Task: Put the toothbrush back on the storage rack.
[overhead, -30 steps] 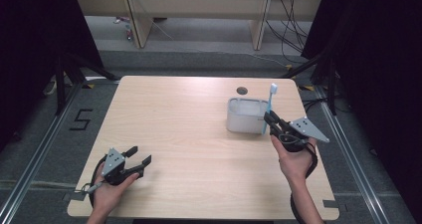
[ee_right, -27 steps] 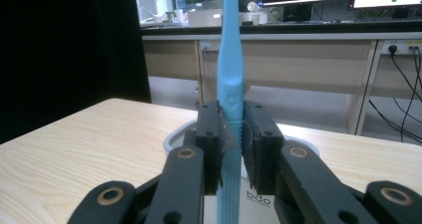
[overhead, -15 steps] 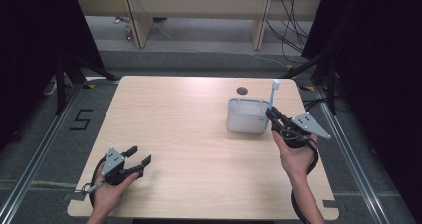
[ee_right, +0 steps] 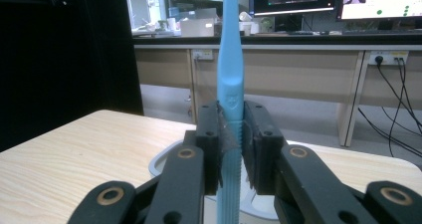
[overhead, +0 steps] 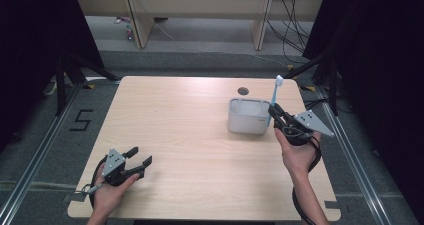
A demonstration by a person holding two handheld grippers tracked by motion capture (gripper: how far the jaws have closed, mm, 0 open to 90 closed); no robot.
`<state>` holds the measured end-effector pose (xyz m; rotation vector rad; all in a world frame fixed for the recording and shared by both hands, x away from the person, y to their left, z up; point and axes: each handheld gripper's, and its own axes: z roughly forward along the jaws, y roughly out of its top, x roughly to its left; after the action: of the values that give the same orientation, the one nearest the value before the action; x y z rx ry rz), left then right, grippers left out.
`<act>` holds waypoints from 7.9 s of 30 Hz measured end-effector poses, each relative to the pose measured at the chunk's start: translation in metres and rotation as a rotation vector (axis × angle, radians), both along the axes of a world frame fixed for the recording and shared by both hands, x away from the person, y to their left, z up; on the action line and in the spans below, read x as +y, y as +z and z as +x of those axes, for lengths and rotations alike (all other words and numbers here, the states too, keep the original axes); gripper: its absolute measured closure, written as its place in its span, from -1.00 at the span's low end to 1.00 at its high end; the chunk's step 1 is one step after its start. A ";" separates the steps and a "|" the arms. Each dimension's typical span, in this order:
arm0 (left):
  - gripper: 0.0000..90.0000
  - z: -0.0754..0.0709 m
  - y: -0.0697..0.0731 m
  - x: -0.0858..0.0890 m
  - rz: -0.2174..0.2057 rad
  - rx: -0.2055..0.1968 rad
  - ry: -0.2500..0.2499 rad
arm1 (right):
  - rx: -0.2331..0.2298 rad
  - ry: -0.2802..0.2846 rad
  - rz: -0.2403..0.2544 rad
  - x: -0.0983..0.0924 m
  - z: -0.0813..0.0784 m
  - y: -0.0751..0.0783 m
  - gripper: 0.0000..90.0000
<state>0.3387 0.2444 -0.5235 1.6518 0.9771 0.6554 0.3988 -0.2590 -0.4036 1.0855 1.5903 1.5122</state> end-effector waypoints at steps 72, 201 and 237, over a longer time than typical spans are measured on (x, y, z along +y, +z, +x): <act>-0.25 0.000 0.000 0.001 -0.013 0.006 -0.003 | -0.034 -0.100 -0.004 -0.005 0.040 0.006 0.75; -0.26 -0.001 0.001 0.002 -0.011 0.014 0.003 | 0.134 -0.094 -0.109 -0.003 0.047 -0.050 0.63; -0.25 0.001 0.000 0.002 -0.020 0.010 0.000 | 0.209 -0.065 -0.145 -0.018 -0.021 -0.060 0.13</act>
<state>0.3393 0.2459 -0.5236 1.6389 0.9884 0.6359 0.3779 -0.2766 -0.4632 1.2317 1.7576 1.2539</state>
